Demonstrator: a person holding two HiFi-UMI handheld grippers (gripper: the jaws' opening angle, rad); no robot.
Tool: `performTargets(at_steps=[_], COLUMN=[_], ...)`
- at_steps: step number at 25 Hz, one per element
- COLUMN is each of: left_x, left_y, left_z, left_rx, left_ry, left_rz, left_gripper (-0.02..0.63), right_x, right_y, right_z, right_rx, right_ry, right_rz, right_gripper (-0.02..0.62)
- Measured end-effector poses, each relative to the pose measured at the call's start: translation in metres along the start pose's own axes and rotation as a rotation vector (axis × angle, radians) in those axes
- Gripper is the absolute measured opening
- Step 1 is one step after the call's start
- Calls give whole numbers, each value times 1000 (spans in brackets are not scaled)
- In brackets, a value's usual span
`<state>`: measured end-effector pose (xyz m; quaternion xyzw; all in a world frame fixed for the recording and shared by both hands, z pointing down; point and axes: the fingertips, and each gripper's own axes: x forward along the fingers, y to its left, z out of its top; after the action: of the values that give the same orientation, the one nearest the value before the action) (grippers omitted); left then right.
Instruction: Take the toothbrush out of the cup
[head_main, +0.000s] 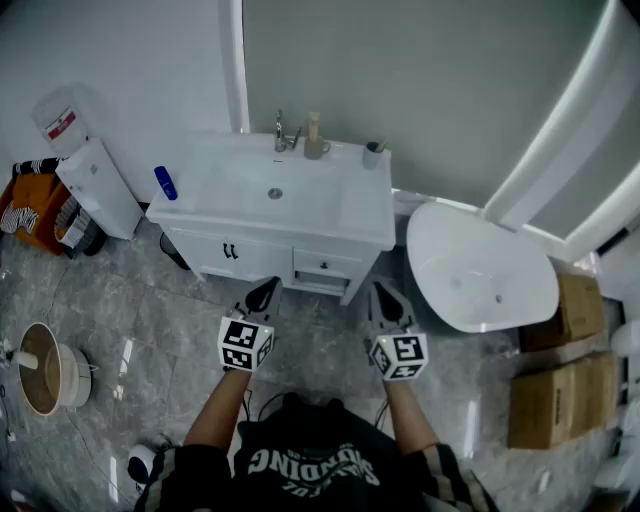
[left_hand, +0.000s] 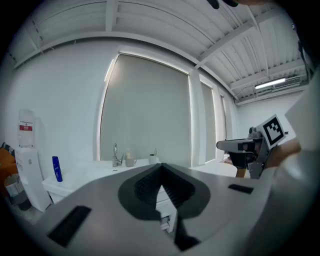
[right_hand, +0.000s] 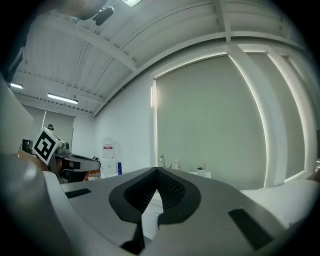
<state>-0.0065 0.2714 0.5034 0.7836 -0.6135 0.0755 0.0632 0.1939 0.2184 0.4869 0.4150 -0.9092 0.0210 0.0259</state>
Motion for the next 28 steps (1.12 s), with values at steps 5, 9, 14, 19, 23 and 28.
performTargets(at_steps=[5, 9, 14, 19, 23, 28], left_x=[-10, -12, -14, -17, -15, -7], left_y=[12, 17, 15, 17, 23, 30], left_z=[-5, -9, -10, -12, -13, -13], left_rx=[-2, -13, -13, 12, 12, 5], left_ry=[10, 9, 10, 17, 22, 20], left_rz=[13, 19, -11, -34, -45, -49], left_gripper=[0, 0, 0, 0, 0, 0], right_x=[-8, -4, 2, 12, 18, 24], right_y=[-2, 5, 11, 20, 32, 38], right_z=[-5, -3, -4, -1, 5, 2], right_rx=[43, 35, 53, 64, 55, 43], right_ry=[-23, -29, -16, -30, -39, -22], right_rz=[-19, -17, -20, -20, -16, -5], right_gripper=[-3, -3, -3, -3, -3, -3])
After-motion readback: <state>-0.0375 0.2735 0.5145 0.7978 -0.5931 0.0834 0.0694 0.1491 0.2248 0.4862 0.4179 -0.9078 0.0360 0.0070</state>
